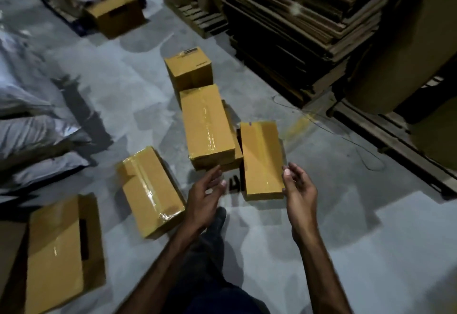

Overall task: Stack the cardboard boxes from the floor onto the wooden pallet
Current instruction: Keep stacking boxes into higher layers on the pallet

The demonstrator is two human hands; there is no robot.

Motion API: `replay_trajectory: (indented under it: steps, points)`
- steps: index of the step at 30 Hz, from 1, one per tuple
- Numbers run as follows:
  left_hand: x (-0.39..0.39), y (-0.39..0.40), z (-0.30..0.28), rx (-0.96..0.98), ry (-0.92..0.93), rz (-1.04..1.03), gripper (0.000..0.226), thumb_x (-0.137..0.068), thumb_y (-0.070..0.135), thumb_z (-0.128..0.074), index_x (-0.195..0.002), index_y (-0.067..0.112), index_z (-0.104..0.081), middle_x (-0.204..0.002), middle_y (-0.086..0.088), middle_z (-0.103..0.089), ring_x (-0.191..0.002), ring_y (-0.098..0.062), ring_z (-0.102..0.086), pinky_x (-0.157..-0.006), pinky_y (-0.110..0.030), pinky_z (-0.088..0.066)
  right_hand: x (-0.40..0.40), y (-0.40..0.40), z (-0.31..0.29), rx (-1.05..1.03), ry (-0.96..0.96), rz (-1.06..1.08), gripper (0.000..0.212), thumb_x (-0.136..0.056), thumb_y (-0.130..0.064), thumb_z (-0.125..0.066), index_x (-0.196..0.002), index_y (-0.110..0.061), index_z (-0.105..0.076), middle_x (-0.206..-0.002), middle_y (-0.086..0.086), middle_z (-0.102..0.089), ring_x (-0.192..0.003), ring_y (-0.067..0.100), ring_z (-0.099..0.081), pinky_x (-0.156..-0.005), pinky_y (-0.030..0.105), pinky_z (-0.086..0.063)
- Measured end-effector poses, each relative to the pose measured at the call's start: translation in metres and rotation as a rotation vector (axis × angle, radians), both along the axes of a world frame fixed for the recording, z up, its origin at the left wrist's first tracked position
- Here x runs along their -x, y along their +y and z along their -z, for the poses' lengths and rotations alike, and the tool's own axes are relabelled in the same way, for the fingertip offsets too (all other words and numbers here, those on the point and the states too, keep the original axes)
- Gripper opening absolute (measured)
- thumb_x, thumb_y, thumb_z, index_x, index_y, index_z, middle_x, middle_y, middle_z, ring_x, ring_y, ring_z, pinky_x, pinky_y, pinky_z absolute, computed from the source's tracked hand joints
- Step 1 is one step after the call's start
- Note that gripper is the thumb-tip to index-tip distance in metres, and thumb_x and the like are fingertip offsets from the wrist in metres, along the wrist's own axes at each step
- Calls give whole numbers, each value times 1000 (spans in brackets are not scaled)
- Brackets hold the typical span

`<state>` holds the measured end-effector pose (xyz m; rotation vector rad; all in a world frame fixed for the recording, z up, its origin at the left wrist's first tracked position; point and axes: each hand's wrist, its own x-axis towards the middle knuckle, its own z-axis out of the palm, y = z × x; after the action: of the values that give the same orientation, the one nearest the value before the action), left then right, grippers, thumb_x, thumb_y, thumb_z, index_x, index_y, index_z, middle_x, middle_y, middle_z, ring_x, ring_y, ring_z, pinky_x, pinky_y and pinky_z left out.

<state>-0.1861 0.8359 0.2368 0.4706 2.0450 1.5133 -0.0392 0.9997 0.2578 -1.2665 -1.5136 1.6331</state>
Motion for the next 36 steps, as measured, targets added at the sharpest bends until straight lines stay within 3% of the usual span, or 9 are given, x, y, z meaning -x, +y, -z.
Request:
replay_trajectory:
  steps: [5,8,13,17,20,25,29,34,36]
  points:
    - [74,35,27,0,-52,-47,50,-102,25,-69,-150,23,-55,-136,7,-67,-122,0,-63,-103,-27,-54,77,33,16,-3,-59,-49,45,-102,-38,-66,-143,-21,-62,-137,-5,-67,-123,6,-63,-110,47,-53]
    - [135,62,44,-16,-93,-44,50,-103,27,-68,-151,22,-56,-139,3,-66,-127,-8,-63,-103,-33,-55,133,57,25,-1,-115,-50,44,-102,-37,-65,-143,-22,-62,-138,-7,-66,-122,2,-61,-110,48,-53]
    - [234,98,62,32,-111,-48,49,-105,23,-65,-153,19,-54,-143,1,-64,-128,-5,-60,-105,-32,-53,231,93,40,25,-154,-56,42,-103,-32,-66,-143,-19,-62,-130,-11,-67,-122,4,-63,-111,48,-52]
    - [302,120,100,138,-132,-41,51,-105,28,-65,-154,21,-53,-144,-1,-63,-117,4,-59,-94,-22,-52,298,123,75,69,-214,-112,40,-103,-34,-67,-140,-20,-63,-135,-4,-69,-124,7,-64,-111,48,-52]
    - [344,132,143,220,-159,-35,53,-106,27,-64,-156,18,-50,-147,-3,-60,-112,4,-59,-87,-12,-48,337,146,121,98,-259,-163,36,-103,-29,-67,-138,-18,-64,-129,-6,-70,-119,4,-65,-110,49,-52]
    - [394,144,237,366,-210,-76,53,-106,30,-63,-155,15,-50,-151,-9,-58,-131,-21,-57,-102,-35,-50,377,185,224,115,-421,-288,41,-104,-34,-65,-142,-19,-62,-130,-2,-68,-120,16,-65,-105,47,-55]
    - [417,136,320,470,-270,-207,53,-106,33,-63,-153,11,-53,-152,-9,-57,-138,-27,-55,-102,-26,-41,396,213,319,150,-549,-387,47,-102,-45,-65,-142,-21,-61,-129,4,-71,-112,21,-67,-90,38,-54]
    - [433,122,421,500,-338,-370,56,-106,50,-57,-147,12,-60,-133,1,-66,-117,-19,-64,-81,-16,-44,421,237,433,186,-634,-441,51,-103,-42,-65,-145,-13,-59,-131,9,-69,-111,23,-65,-73,25,-48]
    - [434,123,449,448,-425,-413,47,-105,53,-56,-134,19,-69,-117,6,-70,-107,-18,-66,-87,-24,-52,429,241,464,239,-627,-469,59,-101,-52,-63,-147,-16,-57,-136,8,-66,-121,27,-62,-81,33,-51]
